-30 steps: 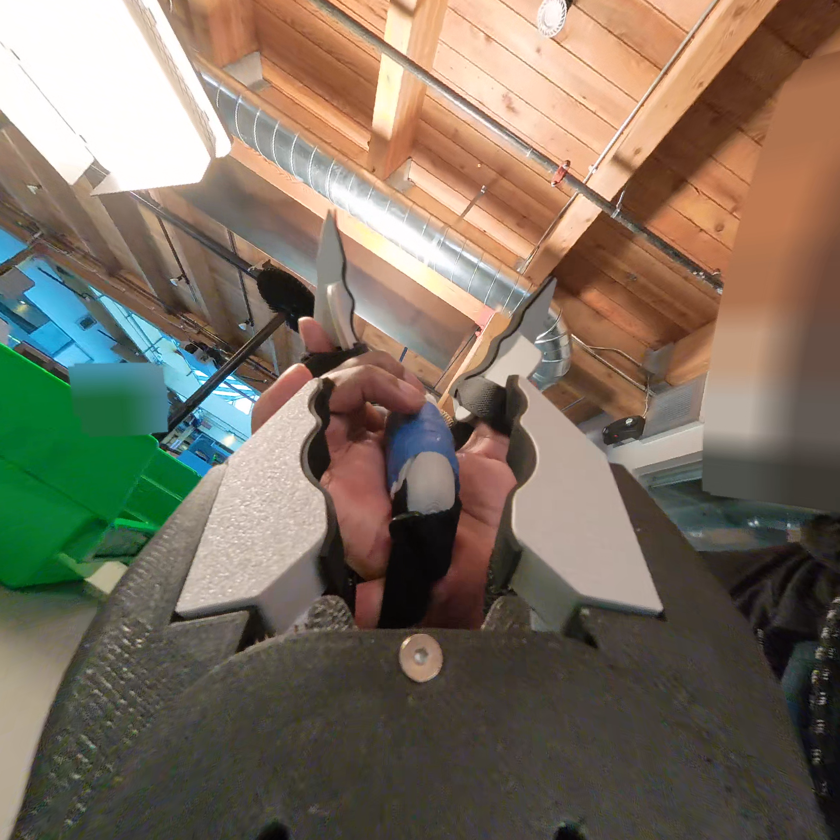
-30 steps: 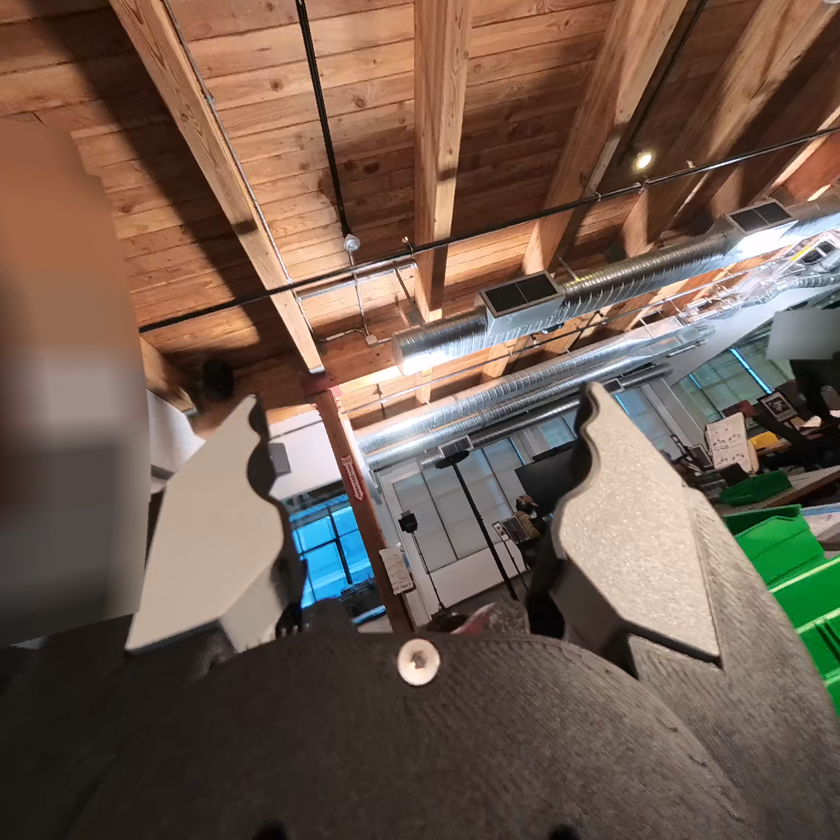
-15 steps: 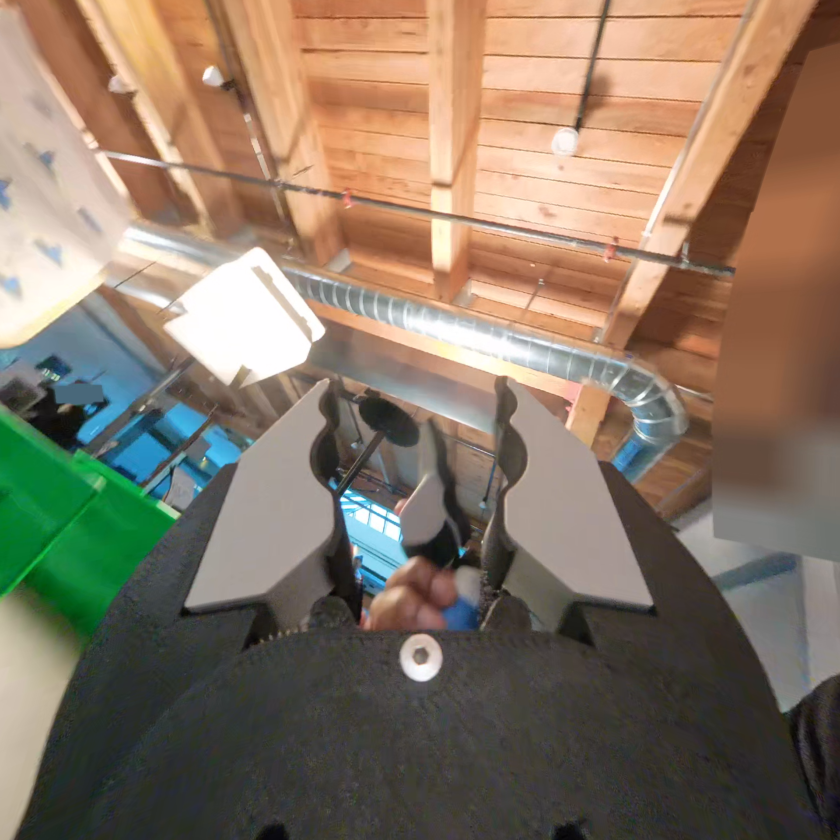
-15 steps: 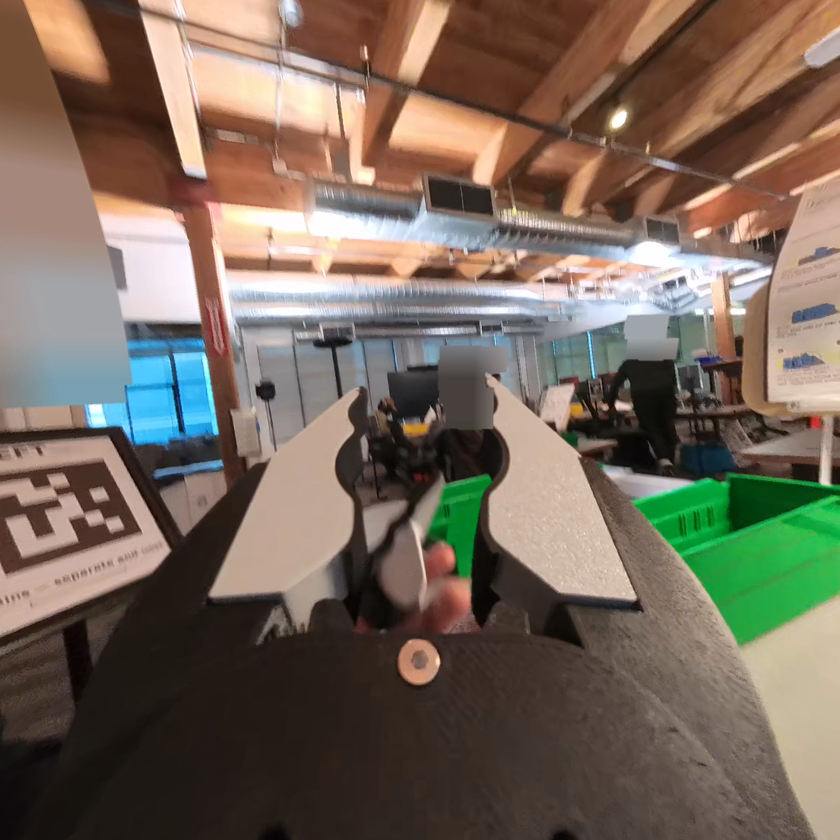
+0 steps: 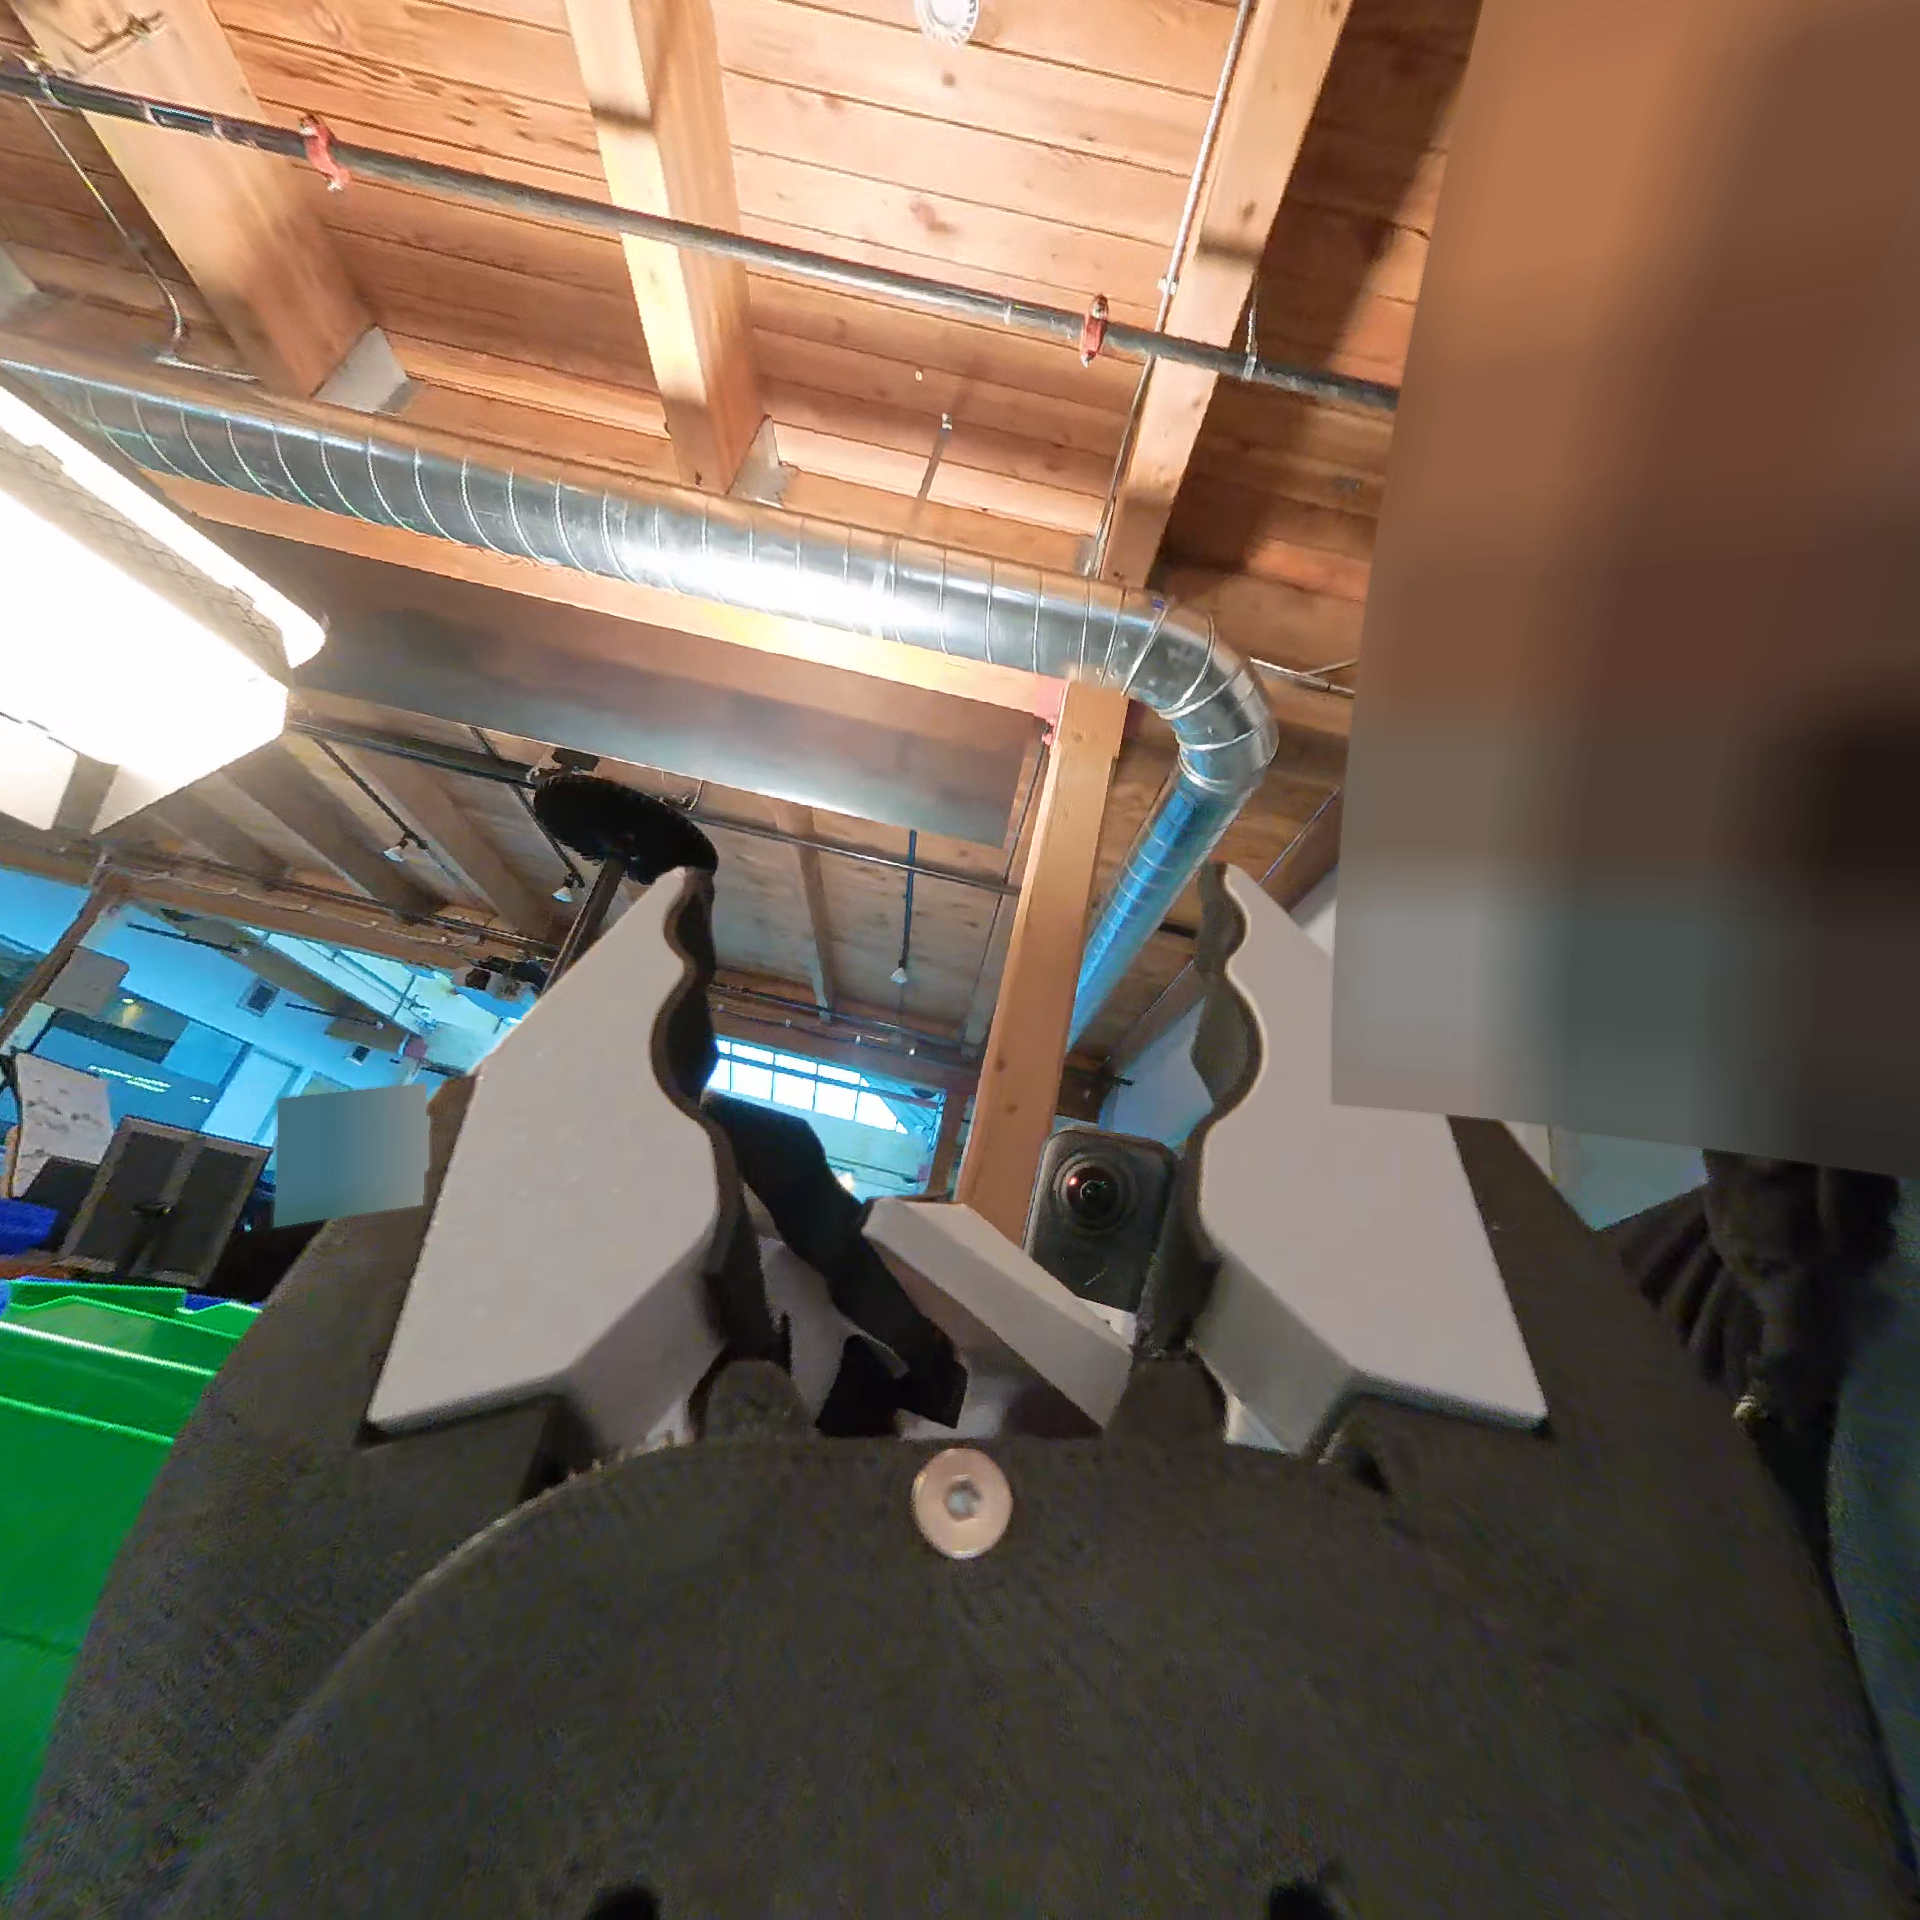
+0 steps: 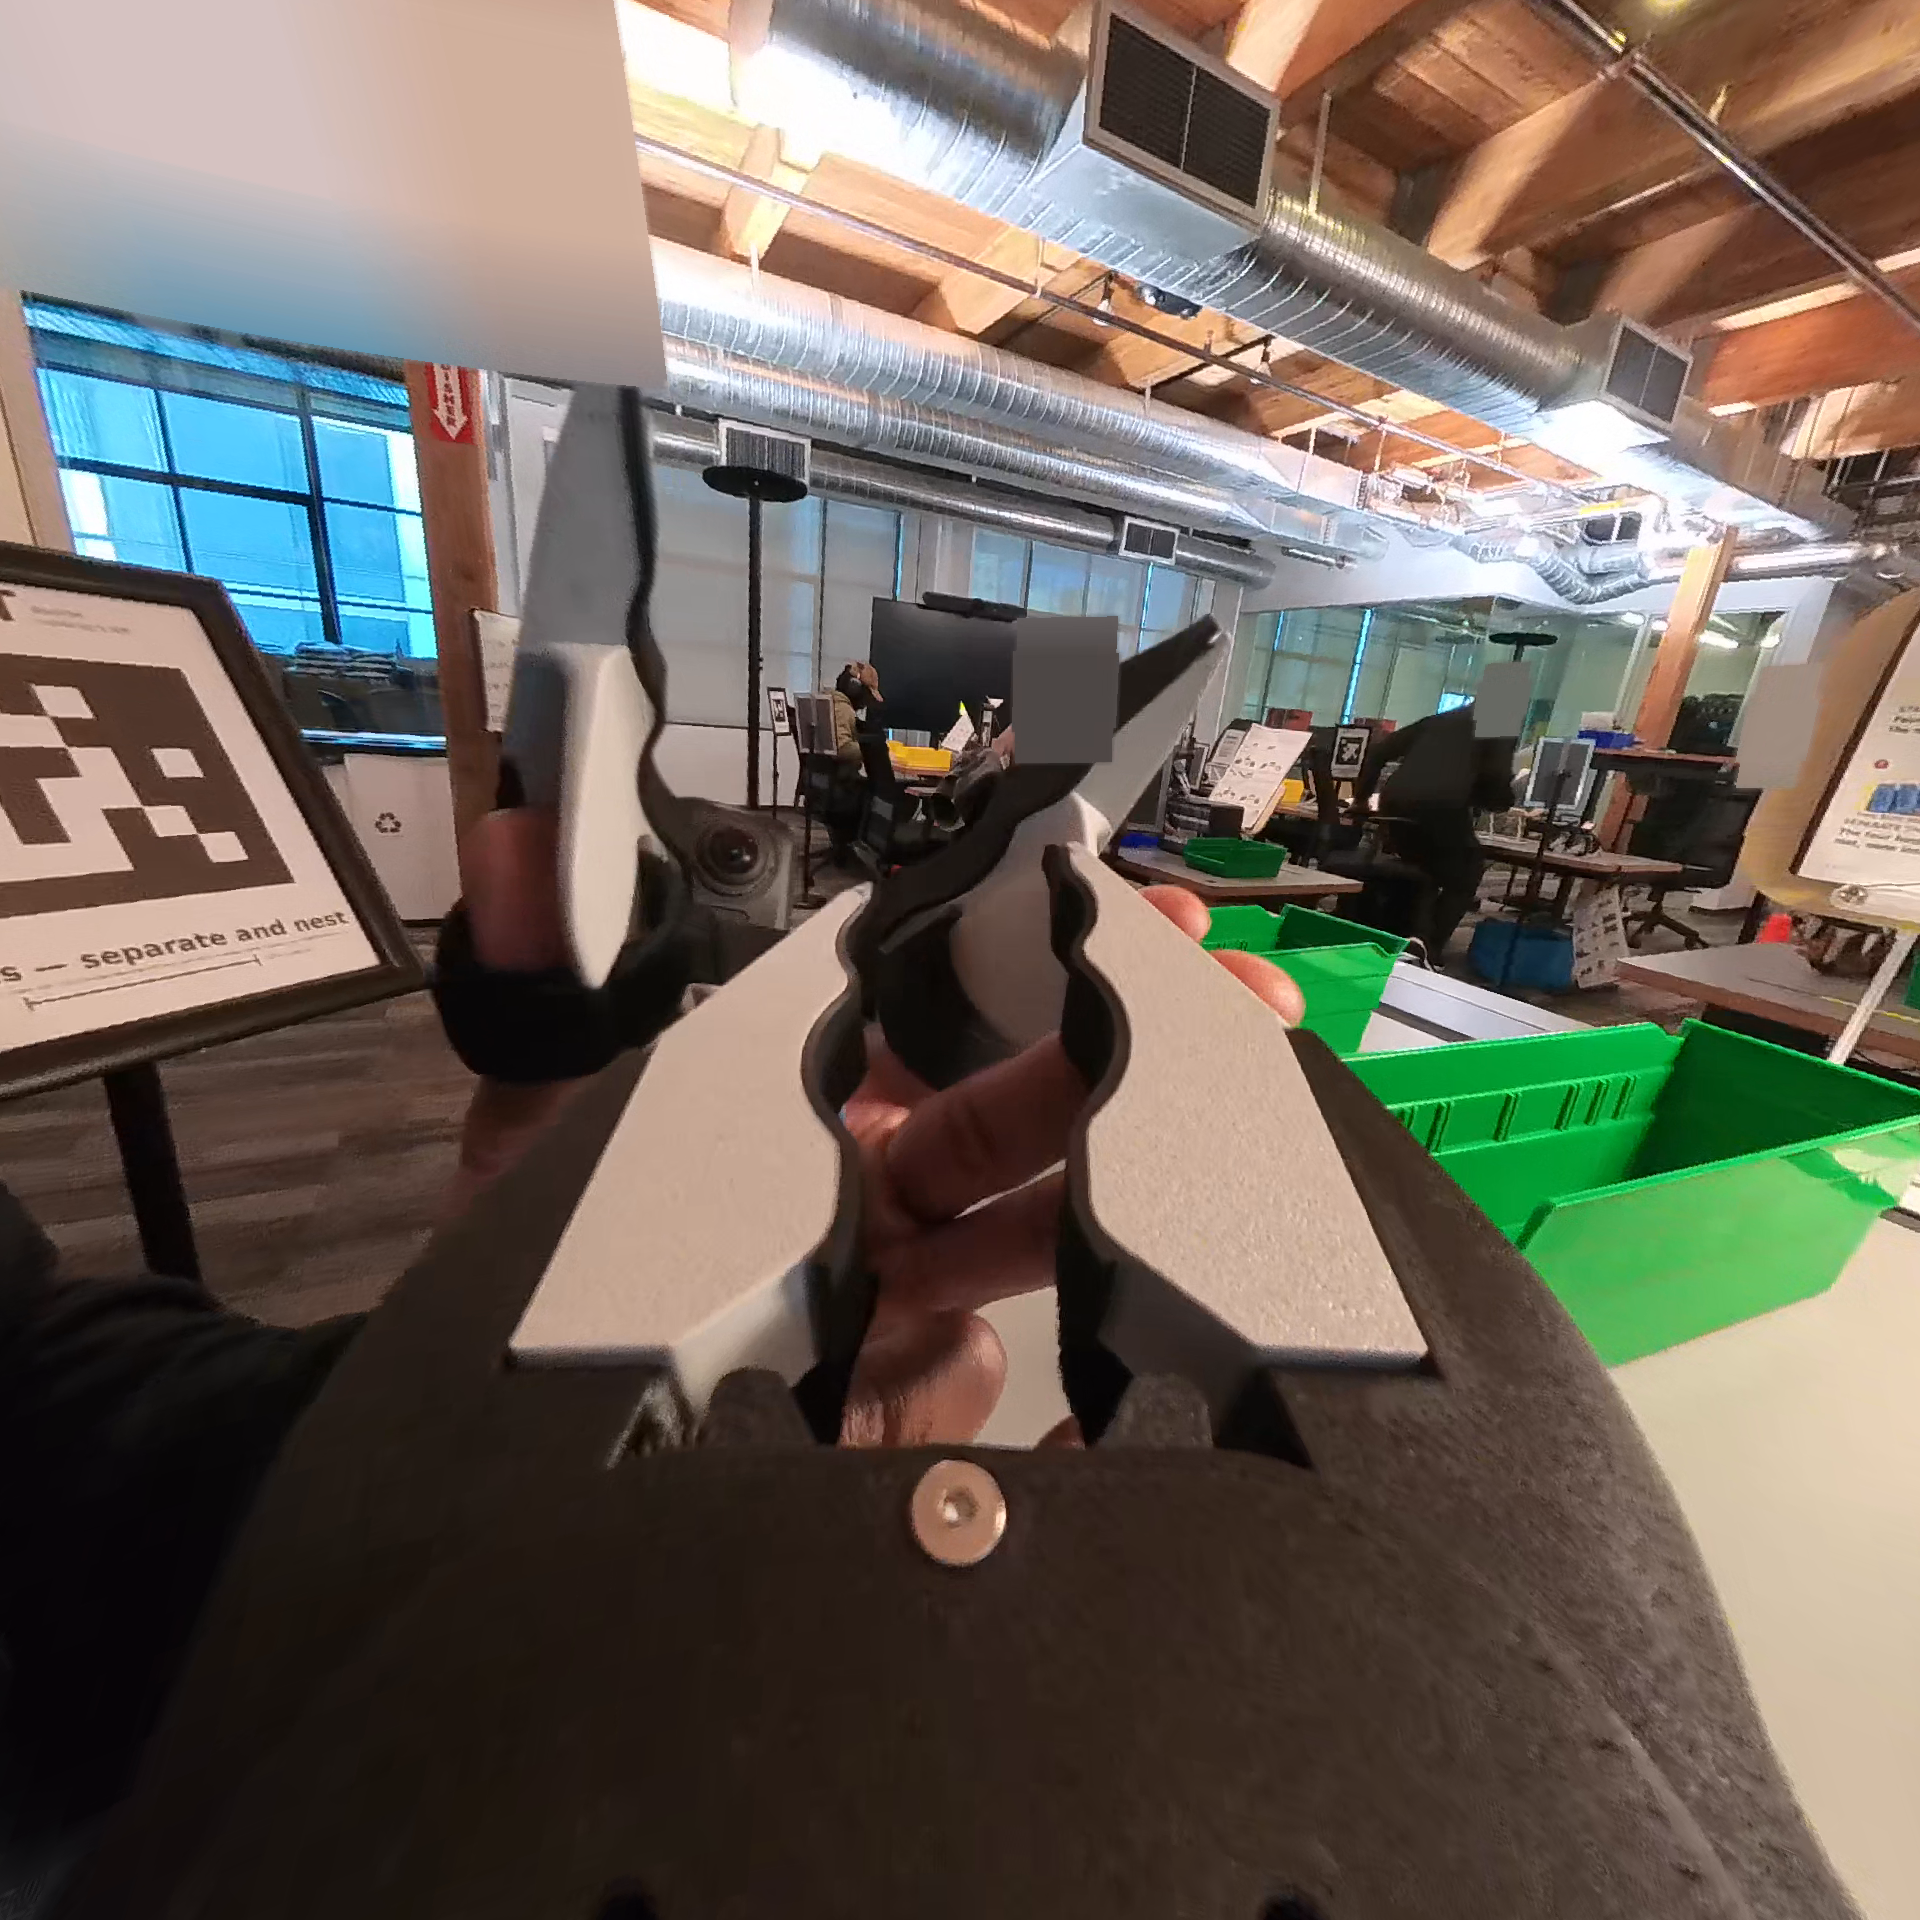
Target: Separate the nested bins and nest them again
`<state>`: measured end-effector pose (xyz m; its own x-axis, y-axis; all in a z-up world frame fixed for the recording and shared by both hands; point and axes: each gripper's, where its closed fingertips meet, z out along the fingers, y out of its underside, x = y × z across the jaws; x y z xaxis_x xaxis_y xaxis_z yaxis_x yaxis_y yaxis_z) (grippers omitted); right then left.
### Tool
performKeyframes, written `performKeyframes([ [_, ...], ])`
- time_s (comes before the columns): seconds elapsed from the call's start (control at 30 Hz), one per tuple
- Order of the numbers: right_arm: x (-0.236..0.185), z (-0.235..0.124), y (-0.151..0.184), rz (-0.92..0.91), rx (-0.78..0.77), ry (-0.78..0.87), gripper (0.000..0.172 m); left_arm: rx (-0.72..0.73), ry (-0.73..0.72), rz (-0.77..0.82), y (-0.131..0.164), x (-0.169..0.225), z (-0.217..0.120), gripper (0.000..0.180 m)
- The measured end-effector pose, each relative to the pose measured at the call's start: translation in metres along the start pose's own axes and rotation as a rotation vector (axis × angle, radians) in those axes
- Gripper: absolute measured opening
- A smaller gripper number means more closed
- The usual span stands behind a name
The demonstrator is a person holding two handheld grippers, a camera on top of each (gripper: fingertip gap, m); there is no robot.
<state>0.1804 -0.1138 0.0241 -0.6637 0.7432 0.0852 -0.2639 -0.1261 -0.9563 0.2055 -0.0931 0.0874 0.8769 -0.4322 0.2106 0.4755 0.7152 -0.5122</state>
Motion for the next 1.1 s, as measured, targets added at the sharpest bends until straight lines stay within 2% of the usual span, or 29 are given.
performKeyframes([
  [0.1,-0.005,-0.001,-0.004,0.041,0.028,-0.035,0.037,-0.004,0.003,0.034,0.002,0.005,0.0,0.093],
  [0.17,-0.014,-0.002,-0.009,0.107,0.054,-0.107,0.053,-0.005,-0.011,0.082,0.004,0.007,0.0,0.091],
  [0.33,-0.017,-0.007,-0.019,0.055,0.16,-0.037,0.048,-0.042,0.034,0.118,0.01,0.019,0.002,0.092],
  [0.4,-0.018,-0.008,-0.021,0.105,0.181,-0.067,0.055,-0.059,0.028,0.122,0.012,0.018,0.003,0.097],
  [0.53,-0.012,-0.012,-0.022,0.173,0.196,-0.089,0.058,-0.08,0.023,0.071,0.017,0.011,0.003,0.097],
  [0.67,0.005,-0.013,-0.013,0.205,0.166,-0.032,0.047,-0.084,-0.006,-0.013,0.022,-0.003,-0.001,0.1],
  [0.77,0.02,-0.012,-0.008,0.212,0.152,0.018,0.054,-0.056,-0.065,-0.062,0.02,-0.022,-0.011,0.098],
  [0.87,0.041,-0.023,-0.03,0.211,0.289,0.097,0.061,0.032,-0.164,-0.079,0.014,-0.044,-0.031,0.089],
  [0.97,0.057,-0.044,-0.057,0.317,0.522,0.11,0.063,0.012,-0.189,-0.103,0.033,-0.052,-0.041,0.087],
  [1.1,0.075,-0.072,-0.076,0.447,0.776,0.119,0.063,0.017,-0.182,-0.123,0.048,-0.05,-0.046,0.084],
])
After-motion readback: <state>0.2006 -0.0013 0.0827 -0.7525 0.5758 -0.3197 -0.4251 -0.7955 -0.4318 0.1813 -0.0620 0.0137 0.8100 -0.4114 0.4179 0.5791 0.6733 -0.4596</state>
